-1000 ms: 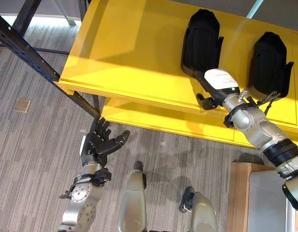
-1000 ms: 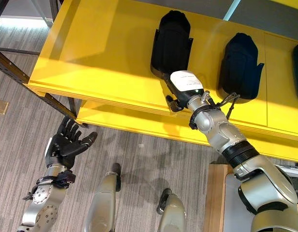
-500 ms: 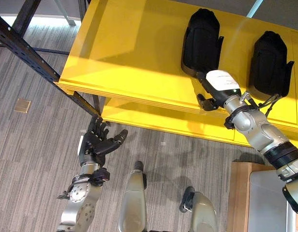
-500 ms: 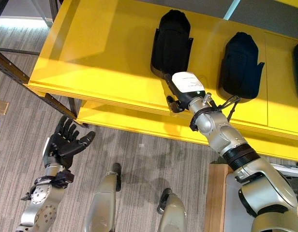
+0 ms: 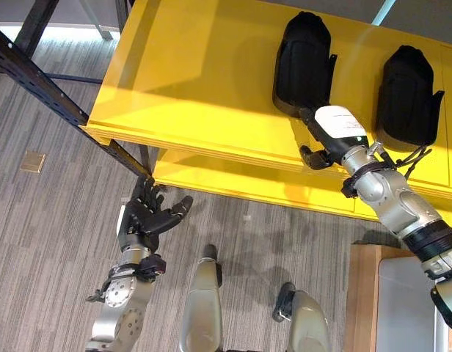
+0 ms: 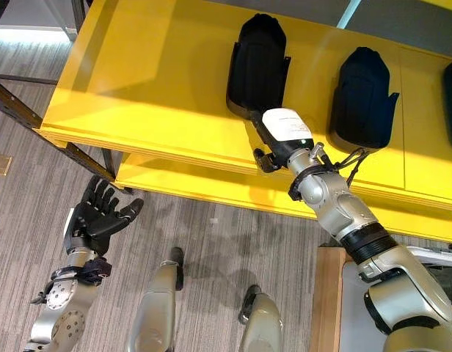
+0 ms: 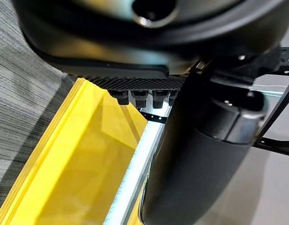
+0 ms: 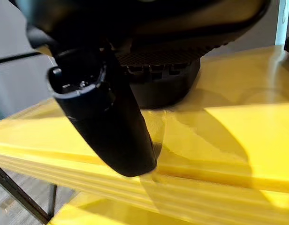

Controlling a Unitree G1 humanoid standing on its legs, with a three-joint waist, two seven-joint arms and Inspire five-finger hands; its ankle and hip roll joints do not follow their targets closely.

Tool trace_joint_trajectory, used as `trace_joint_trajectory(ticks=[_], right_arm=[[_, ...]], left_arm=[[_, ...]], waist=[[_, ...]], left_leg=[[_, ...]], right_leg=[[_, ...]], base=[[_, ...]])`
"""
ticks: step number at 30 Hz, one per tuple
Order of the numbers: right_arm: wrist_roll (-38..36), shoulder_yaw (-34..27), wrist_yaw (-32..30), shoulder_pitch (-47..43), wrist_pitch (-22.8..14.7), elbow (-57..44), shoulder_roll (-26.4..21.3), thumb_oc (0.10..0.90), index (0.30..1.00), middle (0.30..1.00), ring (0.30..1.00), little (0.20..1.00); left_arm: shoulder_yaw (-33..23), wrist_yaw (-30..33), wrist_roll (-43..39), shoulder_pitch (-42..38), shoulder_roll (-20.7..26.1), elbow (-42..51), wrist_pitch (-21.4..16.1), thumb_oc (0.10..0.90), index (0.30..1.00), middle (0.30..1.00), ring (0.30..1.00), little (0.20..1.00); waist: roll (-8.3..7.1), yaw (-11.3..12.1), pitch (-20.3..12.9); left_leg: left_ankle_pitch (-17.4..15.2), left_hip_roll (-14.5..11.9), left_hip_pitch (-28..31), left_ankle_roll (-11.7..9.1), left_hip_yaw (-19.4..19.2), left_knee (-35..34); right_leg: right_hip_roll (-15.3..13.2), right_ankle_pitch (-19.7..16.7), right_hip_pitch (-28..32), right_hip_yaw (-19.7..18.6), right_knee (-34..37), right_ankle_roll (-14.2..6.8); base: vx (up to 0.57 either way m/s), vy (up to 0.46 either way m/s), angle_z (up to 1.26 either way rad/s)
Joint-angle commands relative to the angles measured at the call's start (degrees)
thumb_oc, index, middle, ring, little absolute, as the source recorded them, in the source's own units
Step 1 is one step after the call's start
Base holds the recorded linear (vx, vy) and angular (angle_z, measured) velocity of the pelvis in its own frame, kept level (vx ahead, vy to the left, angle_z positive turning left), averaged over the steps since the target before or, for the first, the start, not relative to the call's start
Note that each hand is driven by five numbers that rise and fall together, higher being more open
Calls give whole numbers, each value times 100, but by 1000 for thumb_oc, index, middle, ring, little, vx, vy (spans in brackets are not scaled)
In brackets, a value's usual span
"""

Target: Move parts from the plastic box to the shelf.

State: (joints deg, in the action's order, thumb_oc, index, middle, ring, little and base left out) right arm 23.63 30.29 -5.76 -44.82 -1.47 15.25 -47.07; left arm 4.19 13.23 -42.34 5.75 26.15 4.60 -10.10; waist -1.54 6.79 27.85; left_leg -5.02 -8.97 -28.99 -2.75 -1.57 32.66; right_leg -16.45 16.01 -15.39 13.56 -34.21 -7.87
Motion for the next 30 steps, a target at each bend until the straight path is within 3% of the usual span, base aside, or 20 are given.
trace_joint_trajectory(ticks=[1, 15, 30], right_arm=[[-35, -733, -565, -419, -235, -784, -565, 900, 1000, 1000, 1000, 1000], [-118, -1602, -997, -11, -419, -1826, -472, 900, 1000, 1000, 1000, 1000], [-75, -3153, -1187, 2257, -528, -2342, -183, 900, 1000, 1000, 1000, 1000]], left_arm=[[-293, -35, 233, 36, 160, 595, -468, 900, 1000, 1000, 1000, 1000], [-301, -15, 215, 37, 154, 607, -456, 900, 1000, 1000, 1000, 1000], [-373, -21, 486, 119, 10, 597, -349, 900, 1000, 1000, 1000, 1000]], waist=[[63, -47, -374], [76, -126, -488], [69, -436, -453]], left_leg=[[-43, -529, 179, -269, 349, -98], [-33, -528, 140, -272, 347, -102], [12, -614, 223, -294, 250, -165]], right_leg=[[121, 74, 335, -246, 40, 262], [139, 73, 289, -261, 37, 267], [196, 61, 192, -386, 25, 272]], base=[[0, 0, 0], [0, 0, 0], [-3, -4, -3]])
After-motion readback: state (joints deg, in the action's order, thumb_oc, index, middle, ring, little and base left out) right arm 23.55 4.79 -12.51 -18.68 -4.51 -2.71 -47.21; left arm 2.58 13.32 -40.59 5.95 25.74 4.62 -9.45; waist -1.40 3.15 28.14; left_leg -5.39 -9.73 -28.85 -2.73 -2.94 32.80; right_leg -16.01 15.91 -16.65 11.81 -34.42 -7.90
